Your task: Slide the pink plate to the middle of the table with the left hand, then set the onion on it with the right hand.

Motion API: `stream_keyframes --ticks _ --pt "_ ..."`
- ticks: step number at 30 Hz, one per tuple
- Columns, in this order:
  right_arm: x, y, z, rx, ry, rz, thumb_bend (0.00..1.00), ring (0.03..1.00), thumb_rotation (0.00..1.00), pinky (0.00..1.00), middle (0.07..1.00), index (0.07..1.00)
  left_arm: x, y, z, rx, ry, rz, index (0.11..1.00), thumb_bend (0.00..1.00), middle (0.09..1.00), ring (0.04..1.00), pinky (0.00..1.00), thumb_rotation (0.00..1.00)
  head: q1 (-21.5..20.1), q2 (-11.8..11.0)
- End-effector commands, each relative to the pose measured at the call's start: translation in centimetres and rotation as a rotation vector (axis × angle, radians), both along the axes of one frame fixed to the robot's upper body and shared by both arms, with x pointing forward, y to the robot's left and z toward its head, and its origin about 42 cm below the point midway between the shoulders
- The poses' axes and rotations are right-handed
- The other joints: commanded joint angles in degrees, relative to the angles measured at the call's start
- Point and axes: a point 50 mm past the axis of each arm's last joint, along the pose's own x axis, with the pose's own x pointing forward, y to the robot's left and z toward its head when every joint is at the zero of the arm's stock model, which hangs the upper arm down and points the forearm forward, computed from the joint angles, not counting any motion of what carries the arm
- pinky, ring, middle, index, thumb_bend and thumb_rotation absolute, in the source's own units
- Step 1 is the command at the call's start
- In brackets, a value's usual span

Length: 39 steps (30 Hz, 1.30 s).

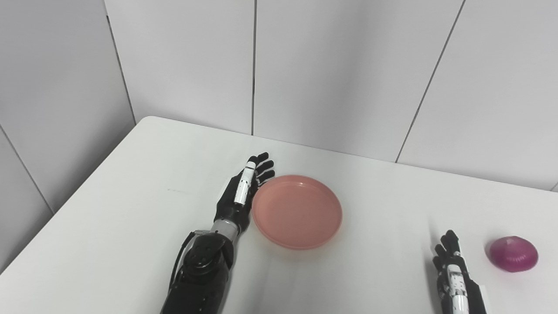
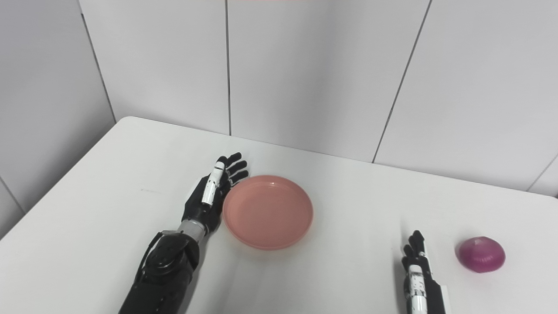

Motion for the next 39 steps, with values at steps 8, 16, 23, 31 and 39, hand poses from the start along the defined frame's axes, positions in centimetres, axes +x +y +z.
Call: stream_keyframes --ticks 8,16,23,31,39 --pt "0.1 1.1 0.1 0.020 -0.011 0.001 0.20 1.000 1.00 1.00 1.000 1.000 -0.4 -2.1 1.8 -0.019 -0.062 -0.032 0.860 0.44 0.888 0.887 0.86 1.00 -2.8 1.5" --pt "0.2 1.7 0.1 0.037 -0.010 -0.002 0.26 1.000 1.00 1.00 1.000 1.000 -0.8 -3.6 1.6 -0.019 -0.053 -0.049 0.871 0.45 0.895 0.890 0.87 1.00 -4.9 2.9" --pt "0.4 2.1 0.2 0.047 -0.016 -0.008 0.27 1.000 1.00 1.00 1.000 1.000 -1.2 -5.0 1.8 -0.033 -0.051 -0.036 0.887 0.45 0.906 0.902 0.89 1.00 -5.9 3.9" --pt "0.6 2.3 0.1 0.047 -0.027 -0.004 0.34 0.994 1.00 1.00 0.998 1.000 -1.8 -6.3 2.1 -0.042 -0.074 -0.066 0.908 0.43 0.925 0.922 0.92 1.00 -7.6 4.9" --pt "0.6 2.6 0.2 0.039 -0.030 0.005 0.32 0.995 1.00 1.00 1.000 1.000 -2.6 -7.6 2.4 -0.077 -0.073 -0.087 0.910 0.42 0.935 0.930 0.92 1.00 -8.7 5.5"
